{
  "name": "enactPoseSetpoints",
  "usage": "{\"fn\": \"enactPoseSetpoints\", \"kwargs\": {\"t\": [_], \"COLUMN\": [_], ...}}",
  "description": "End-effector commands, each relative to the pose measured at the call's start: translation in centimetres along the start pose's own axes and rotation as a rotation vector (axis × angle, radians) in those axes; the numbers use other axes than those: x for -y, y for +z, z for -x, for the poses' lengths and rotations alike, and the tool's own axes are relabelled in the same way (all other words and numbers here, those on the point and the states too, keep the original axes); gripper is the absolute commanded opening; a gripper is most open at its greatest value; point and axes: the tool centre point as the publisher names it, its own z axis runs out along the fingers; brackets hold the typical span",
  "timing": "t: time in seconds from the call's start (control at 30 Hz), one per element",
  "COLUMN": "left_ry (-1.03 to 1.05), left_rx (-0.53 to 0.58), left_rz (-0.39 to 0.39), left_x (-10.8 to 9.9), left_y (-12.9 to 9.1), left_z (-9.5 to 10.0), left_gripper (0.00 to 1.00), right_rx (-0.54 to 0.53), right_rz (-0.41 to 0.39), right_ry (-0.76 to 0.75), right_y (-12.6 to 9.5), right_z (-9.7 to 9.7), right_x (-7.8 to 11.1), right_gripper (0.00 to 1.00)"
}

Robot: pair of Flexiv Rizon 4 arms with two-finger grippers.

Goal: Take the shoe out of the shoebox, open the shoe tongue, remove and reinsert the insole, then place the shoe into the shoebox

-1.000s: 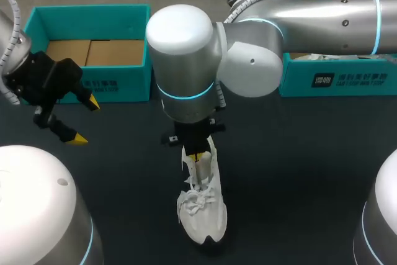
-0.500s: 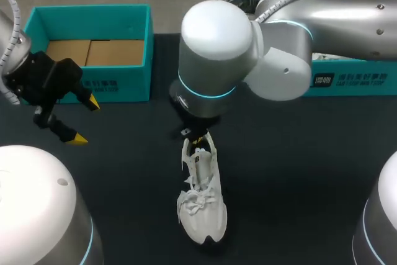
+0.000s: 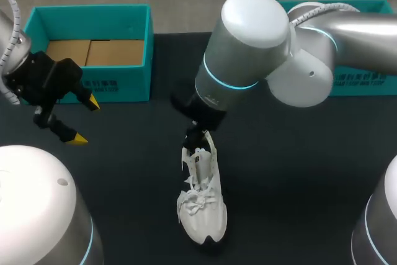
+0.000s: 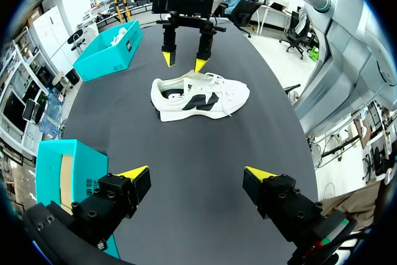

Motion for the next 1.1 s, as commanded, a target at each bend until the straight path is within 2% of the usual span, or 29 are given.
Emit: {"fn": "enactPoseSetpoints", "kwargs": {"t": [0.03,0.07,0.27,0.3,0.43,0.77,1.07,1.1], "left_ry": [0.0,0.0,0.0,0.0,0.0,0.0,0.0,0.0], "left_rx": [0.0,0.0,0.0,0.0,0.0,0.0,0.0,0.0], "left_rz": [0.003,0.003,0.003,0.003,0.003,0.003,0.003,0.003], "left_x": [0.0,0.0,0.0,0.0,0.0,0.0,0.0,0.0], "left_y": [0.0,0.0,0.0,0.0,0.0,0.0,0.0,0.0], "left_z": [0.0,0.0,0.0,0.0,0.0,0.0,0.0,0.0], "left_gripper": [1.0,1.0,1.0,1.0,1.0,1.0,1.0,1.0], "right_rx": [-0.07,-0.076,-0.045,-0.032,-0.021,-0.021,-0.017,-0.014], "right_rz": [-0.036,-0.104,-0.206,-0.193,-0.222,-0.274,-0.293,-0.276], "right_ry": [-0.037,-0.065,-0.2,-0.219,-0.297,-0.392,-0.393,-0.387], "right_y": [0.0,-0.1,-0.5,-0.6,-0.4,2.3,4.5,4.8], "right_z": [0.7,1.0,2.4,2.6,3.7,4.5,5.1,5.1], "right_x": [0.3,0.3,-0.1,-0.2,-0.7,-2.0,-1.8,-1.7], "right_gripper": [1.0,1.0,1.0,1.0,1.0,1.0,1.0,1.0]}}
